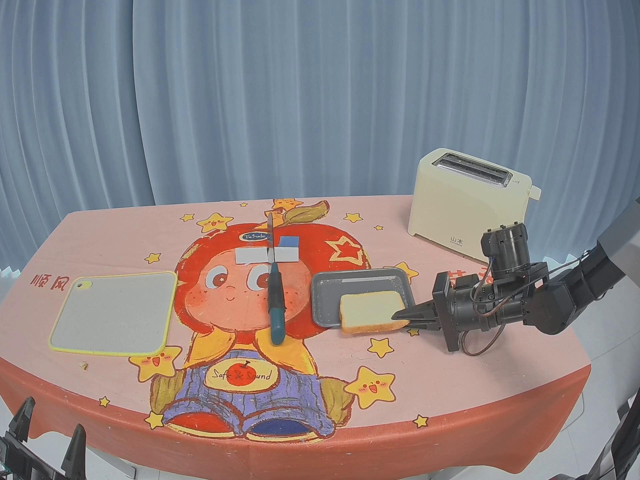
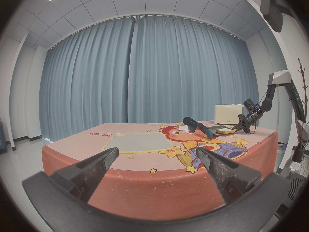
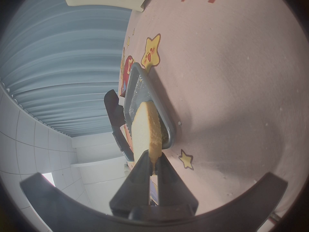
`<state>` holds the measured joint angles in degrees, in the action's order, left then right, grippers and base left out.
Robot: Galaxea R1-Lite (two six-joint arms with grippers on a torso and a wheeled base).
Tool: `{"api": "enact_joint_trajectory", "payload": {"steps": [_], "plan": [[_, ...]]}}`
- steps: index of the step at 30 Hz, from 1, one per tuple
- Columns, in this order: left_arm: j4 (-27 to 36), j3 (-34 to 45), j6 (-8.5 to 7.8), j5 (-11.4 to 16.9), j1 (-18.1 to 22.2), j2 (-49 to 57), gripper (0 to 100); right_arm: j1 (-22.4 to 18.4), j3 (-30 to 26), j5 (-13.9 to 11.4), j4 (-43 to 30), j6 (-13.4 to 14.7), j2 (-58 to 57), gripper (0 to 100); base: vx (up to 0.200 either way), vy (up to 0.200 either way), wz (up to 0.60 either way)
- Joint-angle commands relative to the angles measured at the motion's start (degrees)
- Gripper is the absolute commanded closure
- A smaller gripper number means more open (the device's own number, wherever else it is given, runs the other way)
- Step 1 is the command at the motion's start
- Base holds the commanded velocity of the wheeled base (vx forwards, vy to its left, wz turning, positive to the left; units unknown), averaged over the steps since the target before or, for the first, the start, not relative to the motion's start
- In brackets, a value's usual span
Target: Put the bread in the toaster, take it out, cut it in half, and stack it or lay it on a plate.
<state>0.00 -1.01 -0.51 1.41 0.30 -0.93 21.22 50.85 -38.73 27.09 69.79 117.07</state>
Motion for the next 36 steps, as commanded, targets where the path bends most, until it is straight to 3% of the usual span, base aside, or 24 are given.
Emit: {"api": "enact_joint_trajectory", "payload": {"steps": [1,11,19,27,30,33,34,35,36], "plan": [[0.0,1.01,0.07,-0.01,0.05,0.31,0,-0.04,-0.05,-0.12,0.07,-0.01,-0.44,100,0.0,0.0,0.0],[0.0,1.01,-0.02,-0.01,0.05,0.31,0,0.31,-0.4,0.32,0.16,-0.27,-7.38,100,0.0,0.0,0.0],[0.0,1.01,-0.02,-0.01,0.05,0.31,0,4.18,-0.84,7.0,0.16,-0.27,-13.18,100,0.0,0.0,0.0],[0.0,1.01,-0.02,-0.01,0.05,0.31,0,4.7,-1.36,7.88,0.16,-0.71,-15.46,100,0.0,0.0,0.0],[0.0,1.01,-0.02,-0.01,0.05,0.31,0,4.7,-2.51,7.79,0.16,-2.91,-17.66,100,0.0,0.0,0.0],[0.0,1.01,-0.02,-0.01,0.05,0.31,0,4.62,-3.83,7.88,0.16,-8.0,-19.42,100,0.0,0.0,0.0],[0.0,1.01,-0.02,-0.01,-0.04,0.31,0,4.62,-4.09,7.88,0.16,-8.53,-19.6,100,0.0,0.0,0.0],[0.0,1.01,-0.02,-0.01,0.05,0.31,0,4.35,-5.14,7.79,0.16,-12.13,-20.65,100,0.0,0.0,0.0],[0.0,1.01,-0.02,-0.01,0.05,0.31,0,4.18,-5.76,7.79,0.16,-13.98,-21.27,100,0.0,0.0,0.0]]}}
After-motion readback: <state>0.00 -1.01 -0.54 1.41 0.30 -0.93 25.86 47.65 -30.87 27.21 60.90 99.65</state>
